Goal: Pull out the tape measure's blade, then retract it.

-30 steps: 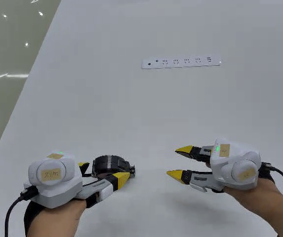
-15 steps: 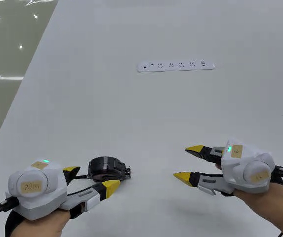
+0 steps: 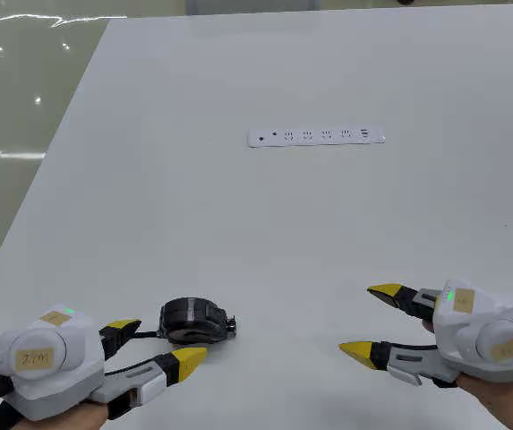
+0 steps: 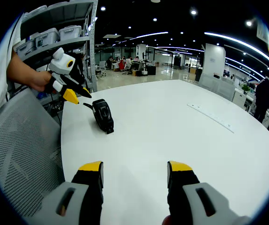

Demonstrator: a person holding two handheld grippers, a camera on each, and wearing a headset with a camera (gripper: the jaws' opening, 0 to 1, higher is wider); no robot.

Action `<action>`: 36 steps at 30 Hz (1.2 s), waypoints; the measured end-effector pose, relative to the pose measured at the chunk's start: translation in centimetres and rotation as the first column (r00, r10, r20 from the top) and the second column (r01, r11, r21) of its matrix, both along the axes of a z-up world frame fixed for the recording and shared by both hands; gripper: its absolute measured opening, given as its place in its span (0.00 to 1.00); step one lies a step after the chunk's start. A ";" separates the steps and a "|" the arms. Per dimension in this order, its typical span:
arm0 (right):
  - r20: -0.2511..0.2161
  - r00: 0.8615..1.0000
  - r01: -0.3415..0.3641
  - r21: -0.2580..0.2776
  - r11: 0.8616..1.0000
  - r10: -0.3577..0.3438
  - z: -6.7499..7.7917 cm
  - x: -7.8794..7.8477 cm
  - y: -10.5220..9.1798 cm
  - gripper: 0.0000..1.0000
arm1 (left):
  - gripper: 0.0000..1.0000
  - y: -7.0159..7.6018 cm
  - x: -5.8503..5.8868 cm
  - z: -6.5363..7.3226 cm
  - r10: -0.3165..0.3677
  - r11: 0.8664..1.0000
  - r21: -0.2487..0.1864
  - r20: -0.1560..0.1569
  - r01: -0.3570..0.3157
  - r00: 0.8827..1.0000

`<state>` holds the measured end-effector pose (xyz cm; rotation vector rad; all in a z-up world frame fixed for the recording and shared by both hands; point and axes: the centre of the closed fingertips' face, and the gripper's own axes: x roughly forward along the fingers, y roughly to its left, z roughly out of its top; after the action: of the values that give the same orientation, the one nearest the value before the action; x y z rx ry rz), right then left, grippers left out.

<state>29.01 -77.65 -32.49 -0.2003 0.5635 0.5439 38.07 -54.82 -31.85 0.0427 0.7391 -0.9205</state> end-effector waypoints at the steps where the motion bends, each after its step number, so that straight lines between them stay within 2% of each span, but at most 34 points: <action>1: -0.006 1.000 0.003 0.002 1.000 -0.003 -0.1 -0.4 -0.1 0.56 | 0.65 0.2 0.0 0.1 0.003 1.000 -0.005 -0.002 -0.003 1.000; 3: -0.012 1.000 0.006 0.001 1.000 -0.006 -0.2 -0.9 -0.2 0.57 | 0.66 0.6 0.1 0.1 0.007 1.000 -0.003 0.000 -0.007 1.000; 7: -0.028 0.999 0.017 0.002 1.000 -0.017 -0.5 -2.0 -0.6 0.59 | 0.66 1.2 -0.2 0.0 0.015 1.000 0.001 -0.021 -0.015 1.000; 10: -0.030 0.999 0.032 0.005 0.999 -0.032 -0.4 -2.4 -1.0 0.60 | 0.66 1.6 -0.6 0.0 0.008 1.000 0.001 -0.018 -0.008 1.000; 14: -0.031 0.997 0.070 0.027 0.997 -0.069 -0.2 -2.9 -1.7 0.62 | 0.69 2.2 -0.7 -0.1 -0.011 1.000 0.006 0.004 0.011 1.000; 16: -0.034 0.997 0.073 0.024 0.997 -0.072 -0.3 -3.3 -1.8 0.62 | 0.72 2.3 -1.0 0.0 -0.025 1.000 -0.013 -0.002 0.025 1.000; 18: -0.038 0.997 0.073 0.023 0.997 -0.072 -0.3 -3.5 -1.9 0.63 | 0.74 2.6 -1.1 0.1 -0.033 0.999 -0.008 0.018 0.033 0.999; 23: -0.046 0.996 0.081 0.022 0.996 -0.080 -0.1 -4.2 -2.1 0.67 | 0.77 3.6 -1.4 0.0 -0.049 0.999 0.008 0.028 0.049 0.998; 28: -0.050 0.995 0.089 0.003 0.996 -0.089 0.0 -4.7 -2.5 0.69 | 0.87 4.7 -1.5 -0.2 -0.057 0.998 0.015 0.028 0.057 0.998; 32: -0.057 0.994 0.093 0.002 0.996 -0.093 0.0 -5.1 -2.7 0.72 | 0.89 5.5 -1.8 -0.1 -0.061 0.998 0.028 0.032 0.060 0.998; 36: -0.062 0.994 0.092 0.004 0.996 -0.092 0.1 -5.6 -2.7 0.74 | 0.93 6.1 -1.9 0.2 -0.080 0.996 0.041 0.056 0.078 0.995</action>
<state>23.46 -80.33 -32.42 -0.1508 0.6281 0.4635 36.20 -48.74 -31.68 0.1328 0.7058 -0.9767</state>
